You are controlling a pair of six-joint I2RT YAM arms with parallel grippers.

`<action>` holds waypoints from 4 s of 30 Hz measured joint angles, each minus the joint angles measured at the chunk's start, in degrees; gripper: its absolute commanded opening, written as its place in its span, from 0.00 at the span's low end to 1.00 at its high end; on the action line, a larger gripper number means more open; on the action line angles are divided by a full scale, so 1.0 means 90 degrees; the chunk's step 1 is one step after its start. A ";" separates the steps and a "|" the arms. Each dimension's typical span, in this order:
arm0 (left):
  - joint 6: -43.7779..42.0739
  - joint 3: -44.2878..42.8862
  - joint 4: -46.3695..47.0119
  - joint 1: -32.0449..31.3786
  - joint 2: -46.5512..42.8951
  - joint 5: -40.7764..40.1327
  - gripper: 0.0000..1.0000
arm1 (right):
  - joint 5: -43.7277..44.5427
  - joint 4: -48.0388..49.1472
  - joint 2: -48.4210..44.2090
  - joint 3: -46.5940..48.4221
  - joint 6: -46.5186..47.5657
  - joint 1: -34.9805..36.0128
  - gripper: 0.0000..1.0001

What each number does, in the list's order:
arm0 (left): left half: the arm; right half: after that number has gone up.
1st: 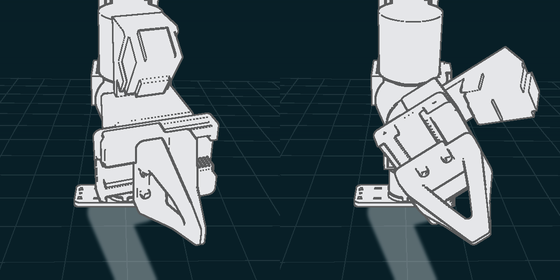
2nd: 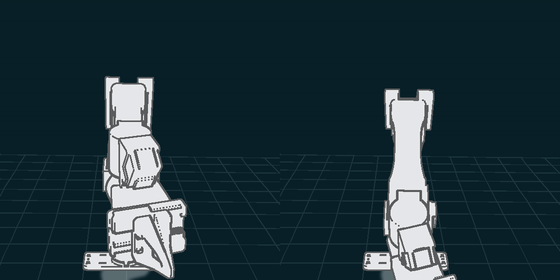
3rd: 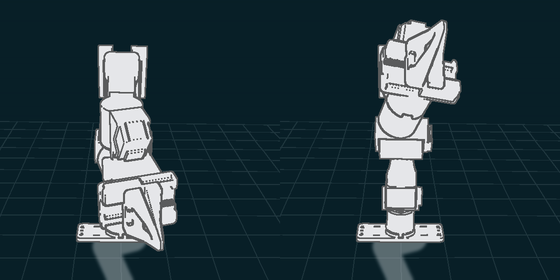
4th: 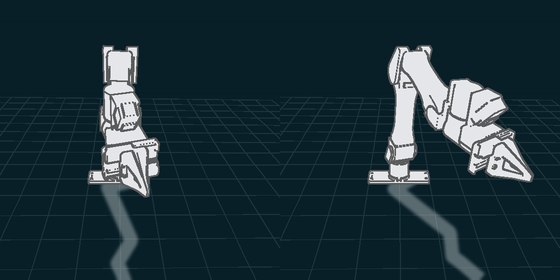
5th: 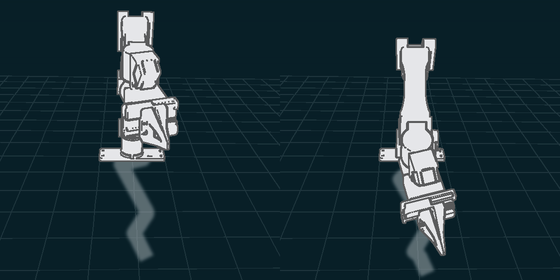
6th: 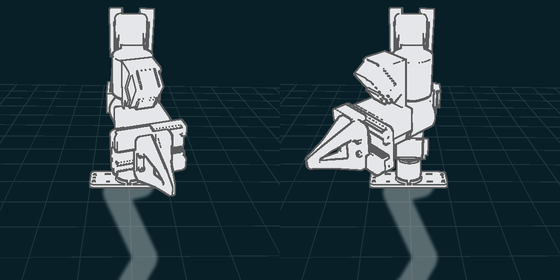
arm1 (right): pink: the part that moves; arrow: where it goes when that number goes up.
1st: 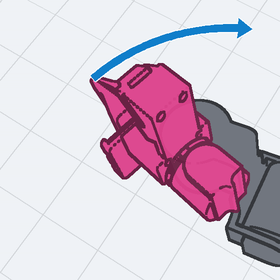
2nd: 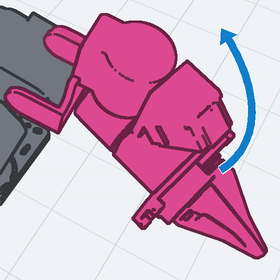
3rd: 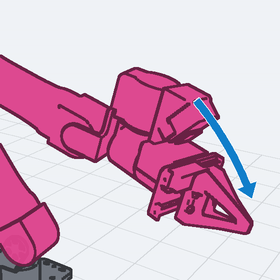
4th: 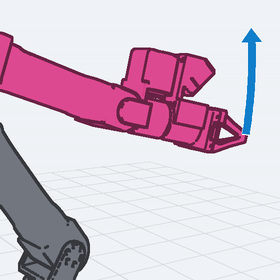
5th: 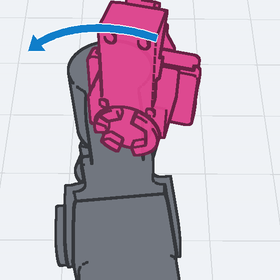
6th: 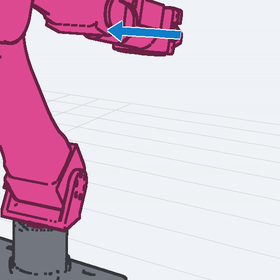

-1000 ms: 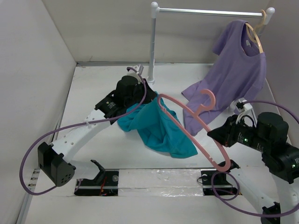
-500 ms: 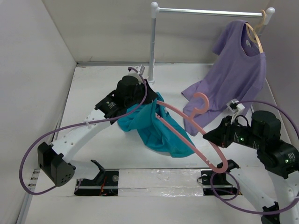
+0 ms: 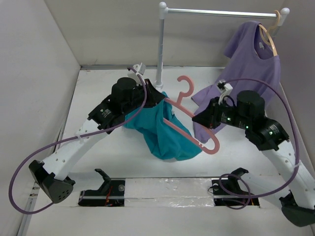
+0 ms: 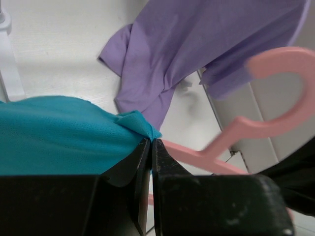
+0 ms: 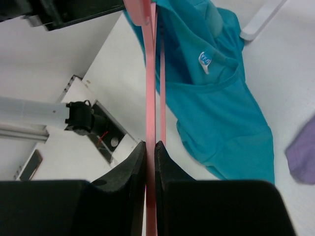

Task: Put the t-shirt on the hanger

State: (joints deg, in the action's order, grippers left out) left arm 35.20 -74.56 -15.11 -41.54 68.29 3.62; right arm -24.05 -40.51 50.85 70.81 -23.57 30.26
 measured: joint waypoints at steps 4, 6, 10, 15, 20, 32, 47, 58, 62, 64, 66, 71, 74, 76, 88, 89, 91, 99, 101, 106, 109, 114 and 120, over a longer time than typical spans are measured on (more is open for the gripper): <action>0.0036 -0.0316 -0.0046 0.0000 -0.0119 0.0029 0.00 | 0.1020 0.0624 0.0491 0.0002 -0.0092 0.1020 0.00; 0.0058 -0.0420 -0.0117 0.0000 -0.0238 -0.0012 0.00 | 0.1603 0.0891 0.0634 0.0007 -0.0172 0.1460 0.00; 0.0078 -0.0719 -0.0386 0.0000 -0.0486 -0.0323 0.00 | 0.2846 0.1447 0.0816 0.0070 -0.0287 0.2191 0.00; -0.0051 -0.1644 -0.0911 0.0000 -0.0588 -0.1195 0.00 | 0.3781 0.1753 0.0937 0.0578 -0.0206 0.2822 0.00; -0.0539 -0.3186 -0.1297 0.0000 -0.0369 -0.2069 0.00 | 0.4320 0.1688 0.0899 0.1396 -0.0080 0.3512 0.00; -0.1260 -0.4401 -0.1416 0.0000 0.0265 -0.2732 0.00 | 0.5311 0.1120 0.0823 0.2290 0.0024 0.4233 0.00; -0.0559 -0.3043 -0.1175 0.0000 0.0109 -0.1212 0.00 | 0.7400 0.3619 0.2657 0.1664 0.1341 0.4228 0.00; -0.0561 -0.2909 -0.0962 0.0000 -0.0039 -0.0287 0.41 | 0.6938 0.6868 0.2752 0.0721 0.1683 0.3793 0.00; -0.0753 -0.3152 -0.1168 -0.0012 -0.0177 -0.0495 0.62 | 0.6861 0.7278 0.2735 0.0537 0.1695 0.3767 0.00; -0.0831 -0.3296 -0.1209 -0.0015 -0.0291 -0.0840 0.62 | 0.6832 0.7393 0.2635 0.0369 0.1710 0.3779 0.00; -0.0889 -0.3524 -0.1209 -0.0002 -0.0364 -0.1280 0.63 | 0.6829 0.7465 0.2438 0.0119 0.1717 0.3866 0.00; -0.0818 -0.4952 -0.1399 0.0024 0.0231 -0.2021 0.65 | 0.6822 0.7516 0.1945 -0.0267 0.1809 0.4211 0.00; -0.0580 -0.5875 -0.1343 0.0243 0.0857 -0.1938 0.64 | 0.6839 0.7509 0.1661 -0.0430 0.1899 0.4364 0.00; -0.0321 -0.5841 -0.1297 0.0466 0.1081 -0.1681 0.64 | 0.6846 0.7504 0.1455 -0.0551 0.1928 0.4398 0.00; 0.0811 -0.4175 -0.1137 0.0670 0.1632 -0.0746 0.75 | 0.6904 0.7067 0.1032 -0.0678 0.1955 0.4398 0.00; 0.0860 -0.4061 -0.1081 0.0670 0.1588 -0.0678 0.75 | 0.6890 0.7036 0.1047 -0.0678 0.1950 0.4398 0.00; 0.0954 -0.3789 -0.0937 0.0665 0.1462 -0.0566 0.74 | 0.6844 0.6975 0.1081 -0.0678 0.1936 0.4396 0.00; 0.1336 -0.2465 -0.0041 0.0546 0.0833 -0.0522 0.24 | 0.6815 0.6776 0.1338 -0.0670 0.1904 0.4398 0.00; 0.1564 -0.2174 0.0194 0.0549 0.0682 -0.0532 0.14 | 0.6817 0.6625 0.1479 -0.0668 0.1894 0.4398 0.00; 0.1666 -0.1710 0.0466 0.0522 0.0313 -0.0556 0.00 | 0.6717 0.6266 0.1909 -0.0668 0.1622 0.4396 0.00; 0.1649 -0.1379 0.0459 0.0544 0.0027 -0.0699 0.00 | 0.6433 0.6047 0.1887 -0.0665 0.1248 0.4384 0.33; 0.1620 -0.1030 0.0221 0.0653 -0.0396 -0.0542 0.00 | 0.5734 0.5440 0.1603 -0.0583 0.0641 0.4262 0.78; 0.1625 -0.0937 0.0032 0.0874 -0.0714 -0.0391 0.00 | 0.4673 0.4862 0.0357 -0.1054 0.0272 0.3657 0.00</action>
State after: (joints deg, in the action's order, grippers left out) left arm 49.82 -83.00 -14.83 -33.67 61.87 0.10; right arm 18.00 3.25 54.06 61.32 -21.12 63.18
